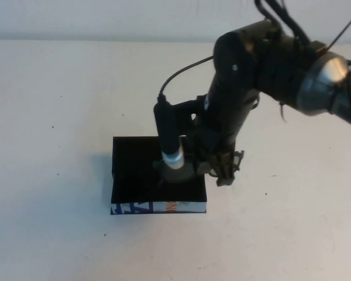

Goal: Return glasses to glasses case
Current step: Place the glasses in the glasses case, then close the glasses case

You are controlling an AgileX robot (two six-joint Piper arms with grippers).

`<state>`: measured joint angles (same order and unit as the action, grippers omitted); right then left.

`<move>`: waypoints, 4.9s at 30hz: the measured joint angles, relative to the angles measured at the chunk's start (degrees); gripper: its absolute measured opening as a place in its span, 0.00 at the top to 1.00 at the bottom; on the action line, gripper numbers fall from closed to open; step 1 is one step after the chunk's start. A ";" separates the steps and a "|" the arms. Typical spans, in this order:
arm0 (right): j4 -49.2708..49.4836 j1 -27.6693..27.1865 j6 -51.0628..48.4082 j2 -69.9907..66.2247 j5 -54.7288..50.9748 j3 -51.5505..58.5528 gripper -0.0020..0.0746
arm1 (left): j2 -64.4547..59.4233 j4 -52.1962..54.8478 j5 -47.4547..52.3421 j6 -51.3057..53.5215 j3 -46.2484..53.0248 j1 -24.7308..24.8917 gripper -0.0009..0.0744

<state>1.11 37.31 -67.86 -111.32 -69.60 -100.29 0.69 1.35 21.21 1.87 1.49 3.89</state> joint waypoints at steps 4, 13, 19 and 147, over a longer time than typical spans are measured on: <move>2.48 2.13 0.75 -7.10 -0.22 -6.98 0.91 | 0.00 0.00 0.00 0.00 0.00 0.00 0.99; 5.45 3.50 0.85 -14.39 -0.35 -13.53 0.91 | 0.00 0.00 0.00 0.00 0.00 0.00 0.99; 5.33 3.56 0.85 -15.26 -0.48 -13.53 0.91 | 0.00 0.00 0.00 0.00 0.00 0.00 0.99; 6.74 -3.77 51.84 -5.47 6.49 -13.96 0.99 | -82.52 -64.22 6.83 58.08 -36.18 20.54 0.99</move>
<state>7.85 33.54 -16.02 -116.79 -63.11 -114.25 -81.83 -62.86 28.04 59.95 -34.69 24.43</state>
